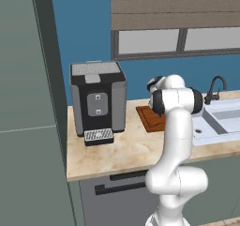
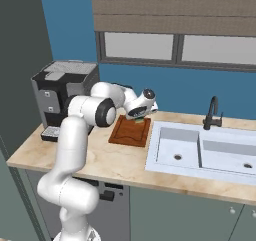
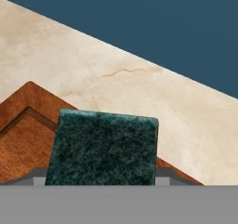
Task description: Pick up the sponge from the counter and clean the cutting board by briefly scrubbing or pressing down on the cutting board. Once finished, release the sponge.
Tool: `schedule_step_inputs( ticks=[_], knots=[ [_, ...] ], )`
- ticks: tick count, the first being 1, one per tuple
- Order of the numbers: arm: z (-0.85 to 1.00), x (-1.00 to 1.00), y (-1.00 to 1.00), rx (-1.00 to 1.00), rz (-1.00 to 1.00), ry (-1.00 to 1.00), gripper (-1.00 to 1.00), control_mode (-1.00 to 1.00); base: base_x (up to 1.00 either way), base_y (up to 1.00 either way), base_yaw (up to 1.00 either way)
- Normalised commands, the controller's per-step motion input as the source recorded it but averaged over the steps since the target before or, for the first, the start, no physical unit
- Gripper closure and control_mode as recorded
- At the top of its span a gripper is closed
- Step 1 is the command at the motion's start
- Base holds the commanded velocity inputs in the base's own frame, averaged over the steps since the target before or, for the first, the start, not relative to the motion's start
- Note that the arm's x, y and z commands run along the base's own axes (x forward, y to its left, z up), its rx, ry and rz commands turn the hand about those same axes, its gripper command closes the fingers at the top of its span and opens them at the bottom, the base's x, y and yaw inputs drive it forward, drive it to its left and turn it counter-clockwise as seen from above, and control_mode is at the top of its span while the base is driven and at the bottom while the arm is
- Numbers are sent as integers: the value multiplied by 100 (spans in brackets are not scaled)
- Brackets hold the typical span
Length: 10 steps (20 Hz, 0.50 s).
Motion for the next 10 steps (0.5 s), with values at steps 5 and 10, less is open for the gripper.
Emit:
schedule_step_inputs(
  ticks=[5, 10],
  knots=[
    [-37, -19, -57, 0, 2, 0, 100, -100, 0, 0, 0],
    [-50, -49, -5, 0, 2, 0, 100, -100, 0, 0, 0]
  ],
)
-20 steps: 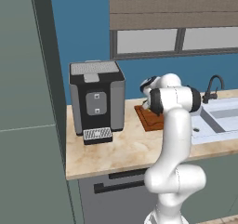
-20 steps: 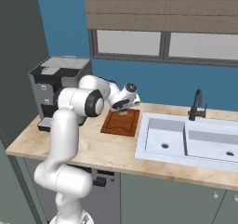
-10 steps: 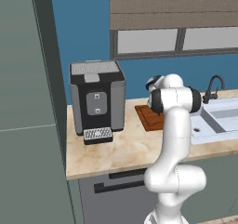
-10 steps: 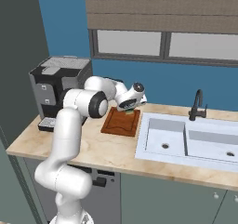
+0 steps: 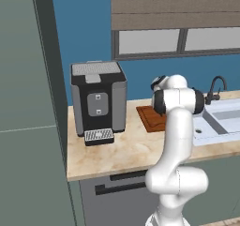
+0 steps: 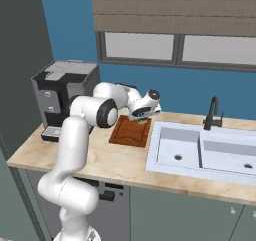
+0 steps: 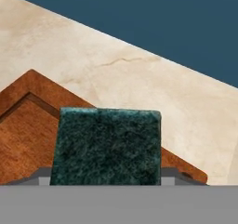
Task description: Pick up the sponge from the counter and clean the cutting board by briefly scrubbing or pressing down on the cutting board. Once finished, release the sponge.
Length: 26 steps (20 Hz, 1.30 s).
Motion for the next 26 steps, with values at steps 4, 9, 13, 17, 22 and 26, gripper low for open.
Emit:
schedule_step_inputs(
  ticks=[4, 9, 13, 17, 22, 26],
  knots=[
    [-60, -64, 14, 0, 1, 3, 100, -100, 0, 0, 0],
    [-62, -69, 17, 0, 1, 7, 100, -100, 0, 0, 0],
    [-58, -81, 6, 0, 1, 10, 100, -100, 0, 0, 0],
    [-54, -97, 0, 0, 2, 12, 100, -100, 0, 0, 0],
    [-48, -100, 0, 0, 3, 12, 100, -100, 0, 0, 0],
    [-49, -100, 0, 0, 4, 14, 100, -100, 0, 0, 0]
  ],
)
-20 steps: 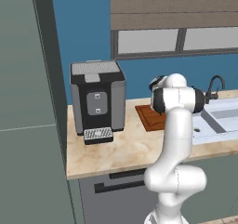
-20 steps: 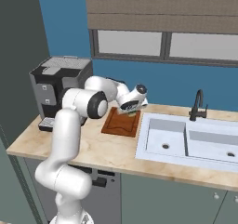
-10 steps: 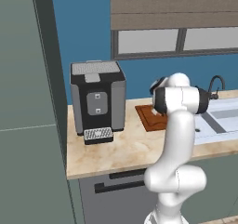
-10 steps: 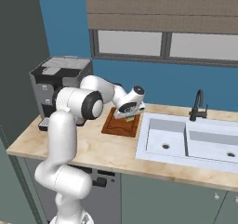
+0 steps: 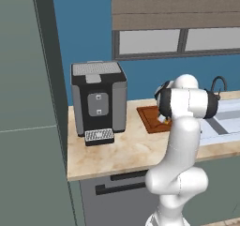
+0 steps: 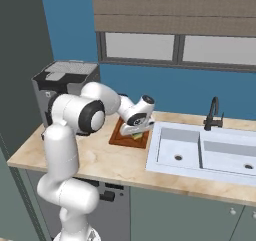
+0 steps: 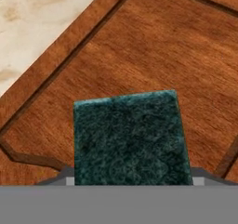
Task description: Pick up the sponge from the counter and clean the cutting board by briefly scrubbing or pressing down on the cutting board. Once finished, release the sponge.
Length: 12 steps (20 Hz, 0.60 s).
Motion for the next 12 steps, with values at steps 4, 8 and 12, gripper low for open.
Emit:
schedule_step_inputs(
  ticks=[4, 8, 12],
  knots=[
    [-50, -100, 0, 0, 7, 14, 100, -100, 0, 0, 0],
    [-50, -100, 0, 0, 7, 13, 100, -100, 0, 0, 0],
    [-48, -100, 0, 0, 8, 12, 100, -100, 0, 0, 0]
  ],
)
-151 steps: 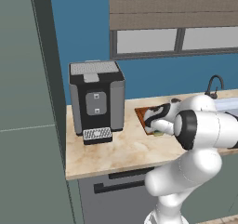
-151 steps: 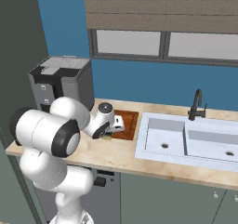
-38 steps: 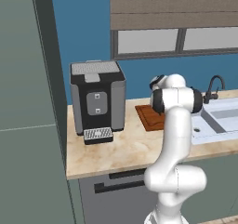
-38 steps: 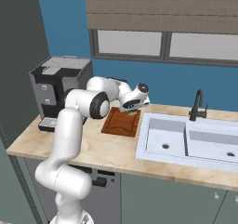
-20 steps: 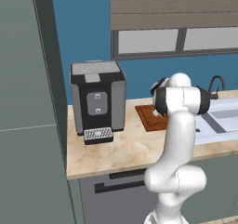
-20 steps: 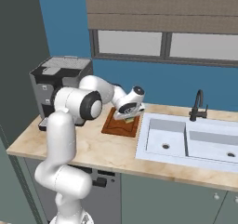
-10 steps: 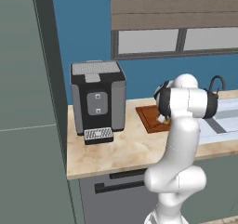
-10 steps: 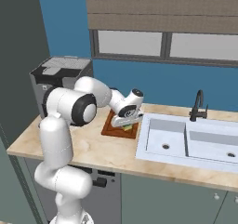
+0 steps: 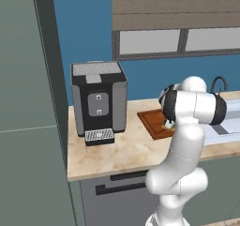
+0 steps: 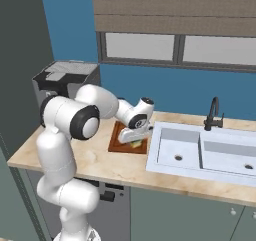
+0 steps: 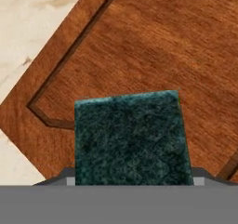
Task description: Pick up the sponge from the counter and clean the cutting board by briefly scrubbing or pressing down on the cutting board. Once finished, release the sponge.
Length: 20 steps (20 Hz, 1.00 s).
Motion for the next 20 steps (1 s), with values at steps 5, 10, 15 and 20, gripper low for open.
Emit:
schedule_step_inputs(
  ticks=[5, 10, 15, 20],
  knots=[
    [-32, -95, 1, 0, 9, 7, 100, -100, 0, 0, 0],
    [-5, -59, 9, 0, 10, 0, 100, -100, 0, 0, 0],
    [0, -18, 30, 0, 12, 0, 100, -100, 0, 0, 0],
    [0, 0, 30, 0, 15, -1, 100, -100, 0, 0, 0]
  ],
)
